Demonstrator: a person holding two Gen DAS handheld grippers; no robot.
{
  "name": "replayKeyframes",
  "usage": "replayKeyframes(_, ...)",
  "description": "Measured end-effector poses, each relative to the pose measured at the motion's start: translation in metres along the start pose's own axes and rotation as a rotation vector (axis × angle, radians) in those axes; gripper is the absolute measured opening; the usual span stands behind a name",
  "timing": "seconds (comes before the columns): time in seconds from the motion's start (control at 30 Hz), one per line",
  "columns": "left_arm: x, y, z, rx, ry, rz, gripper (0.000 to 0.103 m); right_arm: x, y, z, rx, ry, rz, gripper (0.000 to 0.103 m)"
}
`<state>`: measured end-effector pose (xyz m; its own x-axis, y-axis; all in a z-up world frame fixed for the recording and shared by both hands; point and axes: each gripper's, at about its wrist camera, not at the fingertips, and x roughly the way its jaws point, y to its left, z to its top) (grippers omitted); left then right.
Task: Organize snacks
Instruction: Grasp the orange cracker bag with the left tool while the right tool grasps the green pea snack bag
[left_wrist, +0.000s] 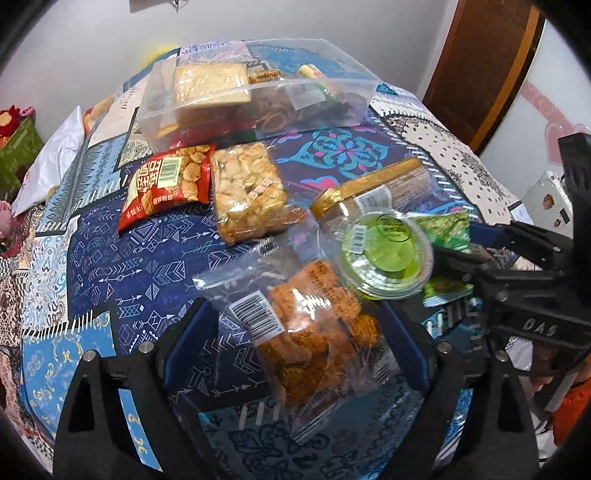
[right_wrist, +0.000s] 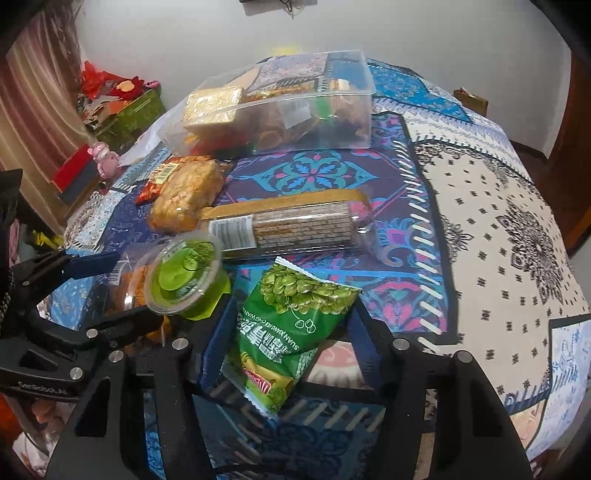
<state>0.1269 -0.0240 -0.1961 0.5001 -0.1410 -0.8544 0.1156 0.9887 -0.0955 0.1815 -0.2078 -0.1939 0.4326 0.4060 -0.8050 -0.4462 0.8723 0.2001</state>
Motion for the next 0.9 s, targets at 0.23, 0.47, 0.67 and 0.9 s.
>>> replayKeyframes(0.23,0.002,0.032,-0.002,-0.094,0.022,-0.024,0.094,-0.003,-0.009,-0.003,0.039,-0.015,0.013,0.05)
replayKeyframes(0.47,0.011,0.016,0.003,-0.075,0.014,0.005,0.095,-0.002,-0.003,-0.002,0.036,-0.032,0.004,0.047)
replayKeyframes(0.67,0.014,0.0,0.003,0.007,-0.034,0.089,0.071,-0.007,-0.005,-0.001,0.044,-0.042,0.013,0.046)
replayKeyframes(0.9,-0.007,0.017,0.0,-0.043,-0.061,0.073,0.065,-0.021,-0.01,0.005,0.064,-0.081,0.018,0.045)
